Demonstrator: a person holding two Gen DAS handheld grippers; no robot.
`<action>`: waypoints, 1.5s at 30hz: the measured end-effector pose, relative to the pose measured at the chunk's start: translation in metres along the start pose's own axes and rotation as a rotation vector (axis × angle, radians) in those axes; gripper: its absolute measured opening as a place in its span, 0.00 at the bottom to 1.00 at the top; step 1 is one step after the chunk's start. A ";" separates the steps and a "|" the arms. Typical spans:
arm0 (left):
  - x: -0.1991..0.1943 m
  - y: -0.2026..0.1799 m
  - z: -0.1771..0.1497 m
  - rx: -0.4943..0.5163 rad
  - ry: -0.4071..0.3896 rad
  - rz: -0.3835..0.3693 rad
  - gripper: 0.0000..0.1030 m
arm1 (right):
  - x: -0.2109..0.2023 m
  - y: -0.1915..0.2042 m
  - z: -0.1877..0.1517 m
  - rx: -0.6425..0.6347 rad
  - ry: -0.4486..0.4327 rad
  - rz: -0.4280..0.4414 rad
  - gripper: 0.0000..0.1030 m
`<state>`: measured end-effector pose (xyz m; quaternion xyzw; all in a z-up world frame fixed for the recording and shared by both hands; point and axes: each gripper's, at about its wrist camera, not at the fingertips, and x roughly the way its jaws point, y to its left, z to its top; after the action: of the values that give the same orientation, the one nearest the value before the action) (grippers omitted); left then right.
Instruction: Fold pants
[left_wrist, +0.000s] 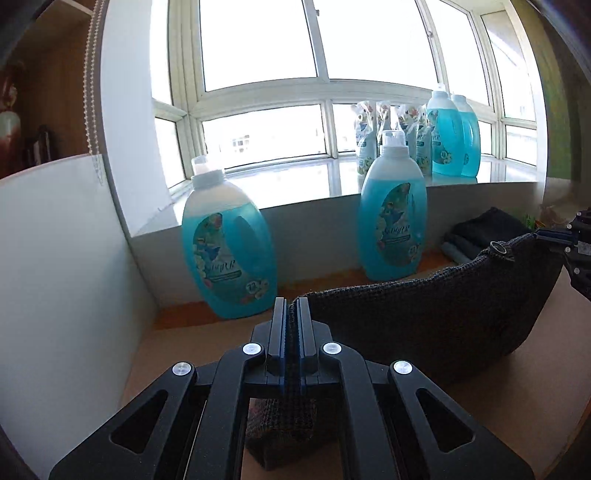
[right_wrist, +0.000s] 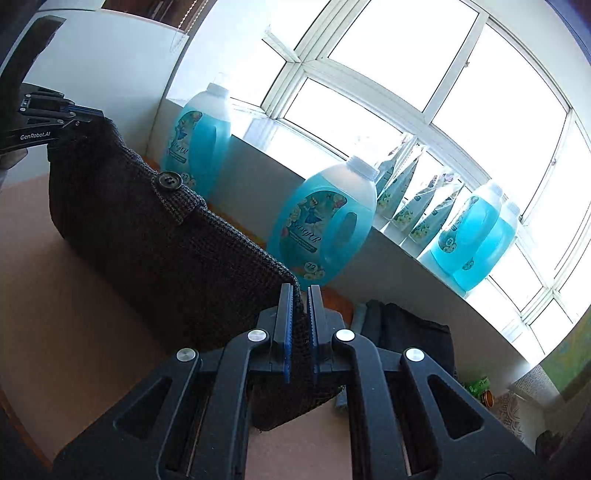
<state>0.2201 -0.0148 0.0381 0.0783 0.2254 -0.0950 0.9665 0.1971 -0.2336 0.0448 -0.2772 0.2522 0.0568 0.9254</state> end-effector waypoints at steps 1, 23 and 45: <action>0.011 0.001 0.003 -0.010 0.009 -0.001 0.03 | 0.012 -0.003 0.003 -0.001 0.009 -0.004 0.07; 0.179 0.052 -0.038 -0.141 0.387 -0.090 0.48 | 0.212 -0.041 -0.070 0.237 0.333 0.271 0.24; 0.201 0.024 -0.063 -0.029 0.385 -0.045 0.11 | 0.188 -0.057 -0.100 0.518 0.338 0.291 0.22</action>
<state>0.3763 -0.0089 -0.1055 0.0763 0.4090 -0.0965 0.9042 0.3304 -0.3421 -0.0934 0.0004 0.4452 0.0756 0.8923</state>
